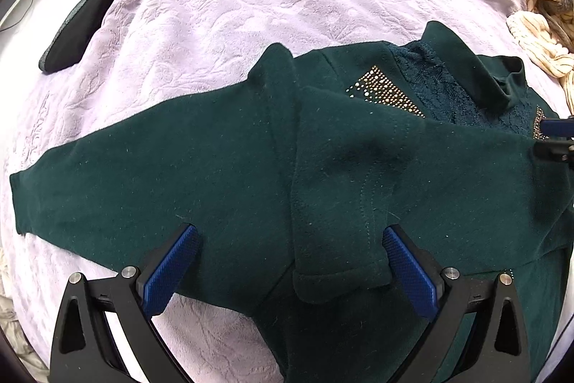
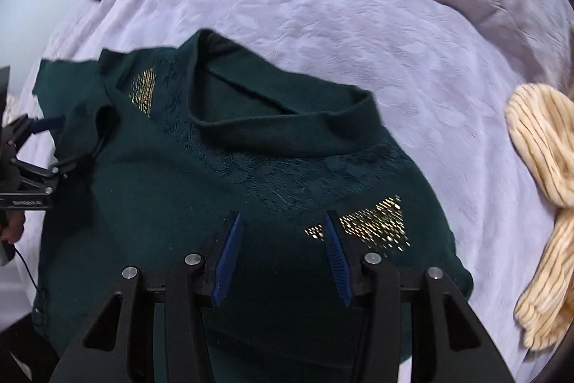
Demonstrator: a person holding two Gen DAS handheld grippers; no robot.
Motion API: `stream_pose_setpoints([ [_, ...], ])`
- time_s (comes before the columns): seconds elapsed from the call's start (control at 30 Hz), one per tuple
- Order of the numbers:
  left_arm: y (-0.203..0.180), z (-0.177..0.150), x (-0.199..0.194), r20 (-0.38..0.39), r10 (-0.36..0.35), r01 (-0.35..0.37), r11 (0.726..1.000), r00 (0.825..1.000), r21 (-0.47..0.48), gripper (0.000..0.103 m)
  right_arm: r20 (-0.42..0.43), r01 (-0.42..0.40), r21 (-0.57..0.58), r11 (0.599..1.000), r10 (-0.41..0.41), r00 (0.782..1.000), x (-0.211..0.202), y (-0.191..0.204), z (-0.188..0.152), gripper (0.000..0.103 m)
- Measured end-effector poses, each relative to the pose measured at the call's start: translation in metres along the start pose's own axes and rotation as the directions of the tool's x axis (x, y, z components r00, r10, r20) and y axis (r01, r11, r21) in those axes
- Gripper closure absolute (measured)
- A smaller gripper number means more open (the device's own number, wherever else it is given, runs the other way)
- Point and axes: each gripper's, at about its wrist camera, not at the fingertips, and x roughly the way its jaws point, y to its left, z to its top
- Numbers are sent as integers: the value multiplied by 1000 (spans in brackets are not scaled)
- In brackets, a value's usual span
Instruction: Fold small clothes
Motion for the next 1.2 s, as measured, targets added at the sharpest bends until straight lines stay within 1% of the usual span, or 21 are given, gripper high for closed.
stream_pose_setpoints([
  [0.03, 2, 0, 2, -2, -4, 4, 1000, 1000, -2, 0, -31, 8, -14, 1000, -9, 999, 7, 1, 2, 54],
  [0.07, 4, 1, 3, -2, -6, 5, 1000, 1000, -3, 0, -61, 10, -20, 1000, -11, 998, 13, 1, 3, 70],
  [0.1, 6, 0, 4, -1, -7, 7, 1000, 1000, -4, 0, -81, -6, -17, 1000, 5, 997, 17, 1, 4, 100],
  [0.13, 10, -2, 6, 1, -8, 8, 1000, 1000, -5, 0, -86, -14, -12, 1000, 13, 996, 18, 1, 4, 100],
  [0.27, 14, -6, 15, -9, -4, 4, 1000, 1000, -9, 0, -55, -5, -22, 1000, 4, 998, 16, 6, 16, 100],
  [0.37, 18, -9, 18, -13, -2, 2, 1000, 1000, -18, 0, -35, -11, 29, 1000, 12, 999, 19, 3, 24, 101],
  [0.43, 20, -11, 17, -9, 1, -1, 1000, 1000, -20, 0, -25, -37, 97, 995, 40, 999, 19, -3, 27, 100],
  [0.47, 20, -12, 15, -7, 1, -2, 1000, 1000, -20, 0, -23, -41, 135, 990, 44, 999, 18, -5, 26, 99],
  [0.53, 23, -13, 9, 1, 0, 0, 1000, 1000, -21, 0, -9, -25, 188, 982, 28, 1000, 11, -10, 21, 94],
  [0.57, 24, -13, 8, 3, -1, 1, 1000, 1000, -23, 0, 2, -41, 215, 976, 42, 999, 7, -12, 16, 84],
  [0.6, 27, -14, 6, 5, -2, 2, 1000, 1000, -25, 0, 19, -62, 246, 967, 59, 998, 2, -12, 9, 68],
  [0.63, 27, -15, 0, 7, -5, 5, 1000, 1000, -29, 0, 28, -70, 262, 963, 65, 998, -2, -11, 3, 58],
  [0.67, 29, -17, -2, 8, -9, 9, 999, 1000, -33, 0, 35, -73, 275, 959, 66, 997, -7, -7, -5, 39],
  [0.7, 32, -19, -5, 10, -14, 15, 999, 1000, -36, 0, 42, -77, 283, 956, 67, 997, -11, -2, -12, 35],
  [0.8, 39, -28, -16, 4, -20, 20, 999, 1000, -50, 0, 49, -109, 310, 944, 98, 994, -22, 22, -42, 35],
  [0.83, 42, -32, -20, -3, -27, 27, 998, 1000, -61, 0, 48, -118, 325, 938, 108, 993, -24, 29, -47, 35],
  [0.9, 47, -39, -28, 0, -47, 47, 996, 999, -78, 0, 57, -151, 371, 916, 140, 989, -30, 46, -63, 30],
  [0.97, 55, -46, -37, 12, -64, 65, 993, 998, -95, 0, 68, -187, 413, 892, 175, 982, -32, 59, -83, 29],
  [1.07, 66, -58, -51, 26, -92, 94, 989, 995, -114, 0, 75, -218, 459, 861, 207, 975, -38, 85, -98, 25],
  [1.2, 79, -74, -67, 28, -149, 152, 974, 988, -166, 0, 54, -220, 475, 852, 222, 974, -46, 115, -107, 24],
])
